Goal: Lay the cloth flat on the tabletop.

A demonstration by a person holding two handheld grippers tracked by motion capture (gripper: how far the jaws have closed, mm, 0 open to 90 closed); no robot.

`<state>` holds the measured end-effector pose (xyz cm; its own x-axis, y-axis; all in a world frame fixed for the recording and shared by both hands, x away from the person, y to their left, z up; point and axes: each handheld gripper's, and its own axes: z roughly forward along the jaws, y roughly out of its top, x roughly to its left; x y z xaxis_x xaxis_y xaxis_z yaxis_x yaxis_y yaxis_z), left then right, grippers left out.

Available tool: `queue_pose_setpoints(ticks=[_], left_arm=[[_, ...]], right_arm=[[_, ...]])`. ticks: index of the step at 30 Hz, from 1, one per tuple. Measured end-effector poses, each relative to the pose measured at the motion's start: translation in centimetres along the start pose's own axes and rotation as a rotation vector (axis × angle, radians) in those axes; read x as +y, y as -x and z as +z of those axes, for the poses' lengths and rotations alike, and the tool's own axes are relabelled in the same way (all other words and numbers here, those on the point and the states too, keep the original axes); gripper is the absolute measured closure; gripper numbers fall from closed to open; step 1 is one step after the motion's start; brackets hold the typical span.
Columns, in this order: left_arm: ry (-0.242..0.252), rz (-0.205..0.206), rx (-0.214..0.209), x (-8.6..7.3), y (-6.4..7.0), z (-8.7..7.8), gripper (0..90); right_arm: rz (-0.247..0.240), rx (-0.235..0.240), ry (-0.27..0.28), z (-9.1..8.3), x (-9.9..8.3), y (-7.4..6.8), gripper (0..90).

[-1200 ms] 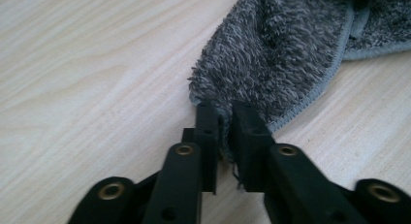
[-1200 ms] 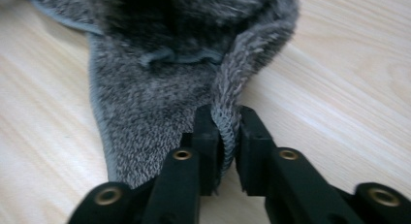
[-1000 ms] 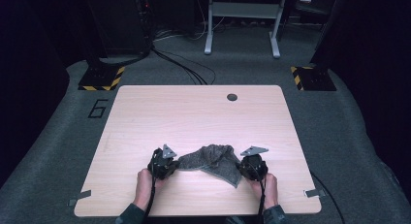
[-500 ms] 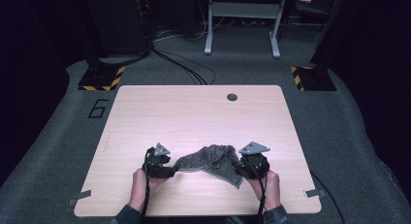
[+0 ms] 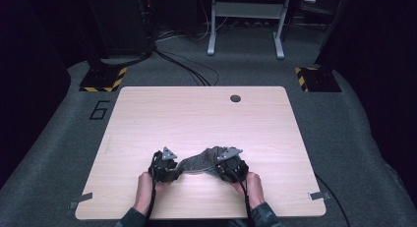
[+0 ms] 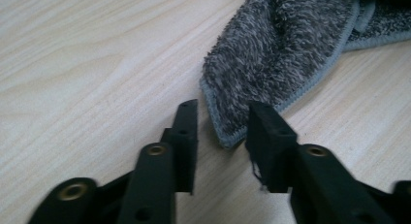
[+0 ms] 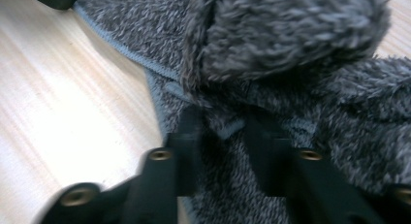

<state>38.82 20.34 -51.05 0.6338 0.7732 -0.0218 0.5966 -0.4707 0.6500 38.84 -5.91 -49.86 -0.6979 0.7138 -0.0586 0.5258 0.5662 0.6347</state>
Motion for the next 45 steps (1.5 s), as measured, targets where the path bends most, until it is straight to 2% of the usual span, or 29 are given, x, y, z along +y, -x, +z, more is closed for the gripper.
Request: queue_pose_setpoints(ticks=[3,5,6,9,13,15,16,18,20,21,22,24,25,26,27,28,29,30,32,34,35,37,40,41,42,43,45], left_arm=[[-0.001,0.016,0.013,0.1,0.1,0.1,77.0],[-0.001,0.027,0.024,0.1,-0.1,0.1,85.6],[0.003,0.024,0.017,0.2,-0.1,0.2,86.8],[0.009,0.039,0.022,0.4,-0.3,0.1,88.0],[0.043,0.012,0.012,0.8,-1.0,-0.8,88.2],[0.067,-0.001,0.006,1.2,-1.4,-1.5,88.3],[0.087,-0.004,0.013,1.5,-1.5,-1.8,88.3],[0.107,0.001,-0.002,2.2,-1.7,-2.6,88.3],[0.116,-0.004,-0.010,2.7,-1.8,-3.0,88.3],[0.118,-0.009,-0.006,2.8,-1.7,-2.9,88.3],[0.105,-0.004,-0.009,2.8,-1.8,-2.7,88.3],[0.089,-0.008,-0.006,2.5,-1.8,-2.3,88.3],[0.086,-0.020,-0.007,2.3,-1.8,-2.1,88.2],[0.069,-0.013,-0.013,2.1,-2.0,-2.0,88.2],[0.070,-0.042,-0.012,1.7,-2.1,-1.7,88.1],[0.069,-0.049,-0.016,1.5,-2.2,-1.5,88.1],[0.065,-0.057,-0.017,1.4,-2.3,-1.4,88.0],[0.076,-0.076,-0.021,1.2,-2.4,-1.2,88.0],[0.069,-0.072,-0.020,1.1,-2.6,-1.1,88.0],[0.066,-0.079,-0.018,1.1,-2.8,-1.0,88.0],[0.064,-0.078,-0.015,1.1,-2.9,-1.0,88.0],[0.064,-0.086,-0.012,1.1,-3.0,-0.8,88.0],[0.057,-0.083,-0.017,1.1,-3.4,-0.7,88.0],[0.053,-0.088,-0.021,1.1,-3.5,-0.7,88.0],[0.066,-0.094,-0.017,1.1,-3.5,-0.6,88.0],[0.066,-0.089,-0.015,1.1,-3.6,-0.6,88.0],[0.083,-0.098,-0.010,1.1,-3.7,-0.7,88.1]], right_arm=[[0.000,-0.005,0.003,0.1,0.1,0.4,84.0],[0.002,-0.006,0.012,-0.1,0.2,0.7,86.3],[0.011,-0.012,0.014,-0.2,0.2,0.8,86.5],[0.034,-0.021,0.033,-1.0,0.2,1.5,86.7],[0.055,-0.036,0.069,-2.5,0.1,2.8,86.7],[0.078,-0.024,0.089,-3.2,0.1,3.4,86.8],[0.088,-0.023,0.094,-3.7,0.1,3.7,86.7],[0.097,-0.023,0.116,-4.5,0.3,4.1,86.2],[0.094,-0.040,0.131,-5.1,0.4,4.5,84.4],[0.124,-0.051,0.135,-5.1,0.4,4.6,81.8],[0.128,-0.049,0.129,-4.9,0.4,4.8,79.2],[0.140,-0.021,0.089,-3.8,0.1,5.1,68.8],[0.155,-0.012,0.073,-3.4,-0.2,5.1,68.3],[0.153,0.000,0.068,-3.2,-0.4,5.0,66.8],[0.160,0.013,0.063,-3.0,-0.6,4.8,63.6],[0.162,0.036,0.057,-2.9,-0.8,4.3,61.2],[0.139,0.035,0.052,-2.7,-0.8,4.0,60.4],[0.137,0.033,0.044,-2.6,-0.8,3.5,58.9],[0.128,0.015,0.024,-1.9,-0.6,3.0,55.7],[0.152,0.010,0.026,-1.1,-0.2,3.0,53.5],[0.149,0.002,0.026,-0.6,0.1,3.1,50.9],[0.169,-0.012,0.022,-0.1,0.5,3.5,50.7],[0.173,-0.018,0.024,0.6,1.1,3.9,53.8],[0.179,-0.013,0.022,0.7,1.2,3.9,62.2],[0.154,-0.002,0.036,0.9,1.4,4.0,69.1],[0.163,0.005,0.038,0.9,1.5,3.9,75.8],[0.142,0.008,0.044,0.9,1.6,4.0,83.3]])
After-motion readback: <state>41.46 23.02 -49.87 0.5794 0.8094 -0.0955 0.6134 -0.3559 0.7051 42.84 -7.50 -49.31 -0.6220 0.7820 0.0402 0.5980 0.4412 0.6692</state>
